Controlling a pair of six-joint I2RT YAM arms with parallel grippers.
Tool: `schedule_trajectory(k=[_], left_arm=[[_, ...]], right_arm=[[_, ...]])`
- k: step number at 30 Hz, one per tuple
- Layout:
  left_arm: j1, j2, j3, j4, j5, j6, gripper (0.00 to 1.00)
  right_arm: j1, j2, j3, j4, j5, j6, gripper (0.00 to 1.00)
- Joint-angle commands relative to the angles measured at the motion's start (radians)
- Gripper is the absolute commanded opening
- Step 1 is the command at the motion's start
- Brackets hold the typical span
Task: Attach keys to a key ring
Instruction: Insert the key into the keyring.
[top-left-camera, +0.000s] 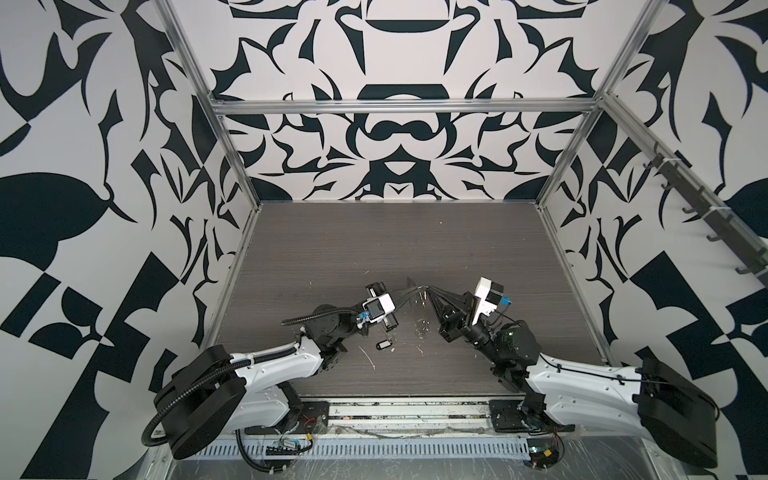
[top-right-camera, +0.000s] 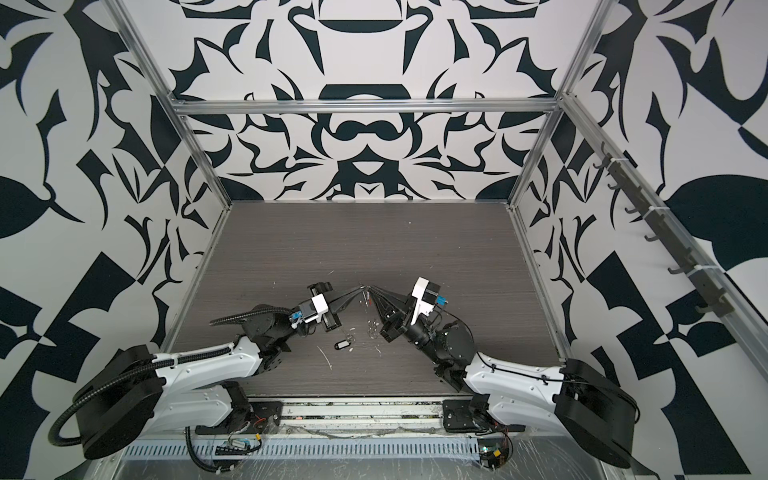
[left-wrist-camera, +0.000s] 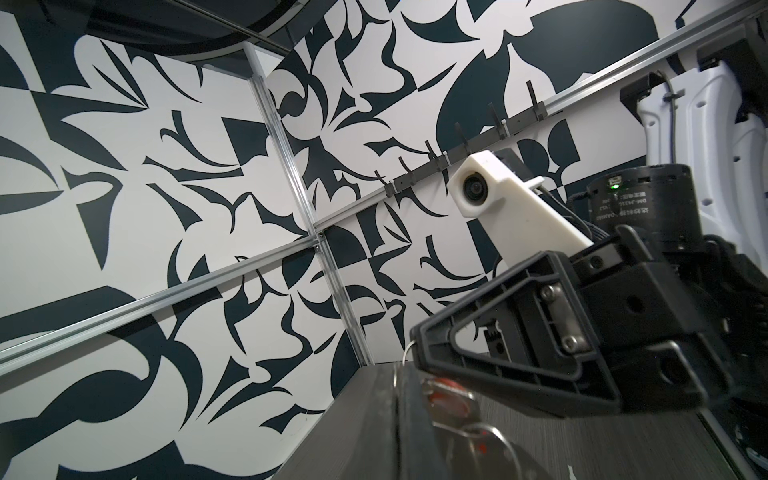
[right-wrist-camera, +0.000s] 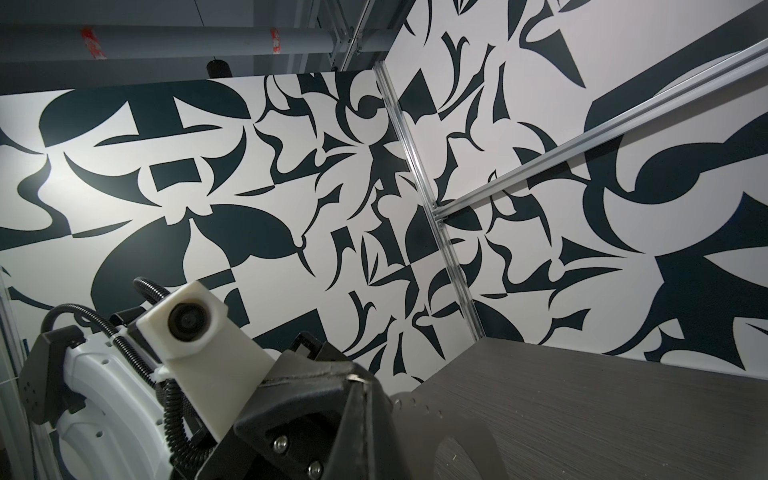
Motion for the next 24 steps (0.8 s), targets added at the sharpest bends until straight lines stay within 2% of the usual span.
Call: schedule_trajectory(k=[1, 8, 15, 20, 24], left_arm=[[-0.005, -0.005, -0.010, 0.077, 0.013, -0.008, 0.00], [-0.004, -0.008, -0.015, 0.085, 0.023, -0.010, 0.00], [-0.004, -0.016, -0.021, 0.089, 0.034, -0.011, 0.00], [-0.005, -0.026, -0.025, 0.089, 0.046, -0.014, 0.00], [-0.005, -0.028, -0.027, 0.089, 0.033, -0.013, 0.00]], right_arm=[[0.005, -0.011, 0.038, 0.053, 0.024, 0.004, 0.00], [0.005, -0.001, 0.028, 0.053, 0.085, 0.013, 0.00], [0.005, 0.018, 0.033, 0.052, 0.095, 0.026, 0.00], [0.005, 0.054, 0.029, 0.052, 0.138, 0.084, 0.00], [0.005, 0.089, 0.046, 0.052, 0.108, 0.128, 0.00]])
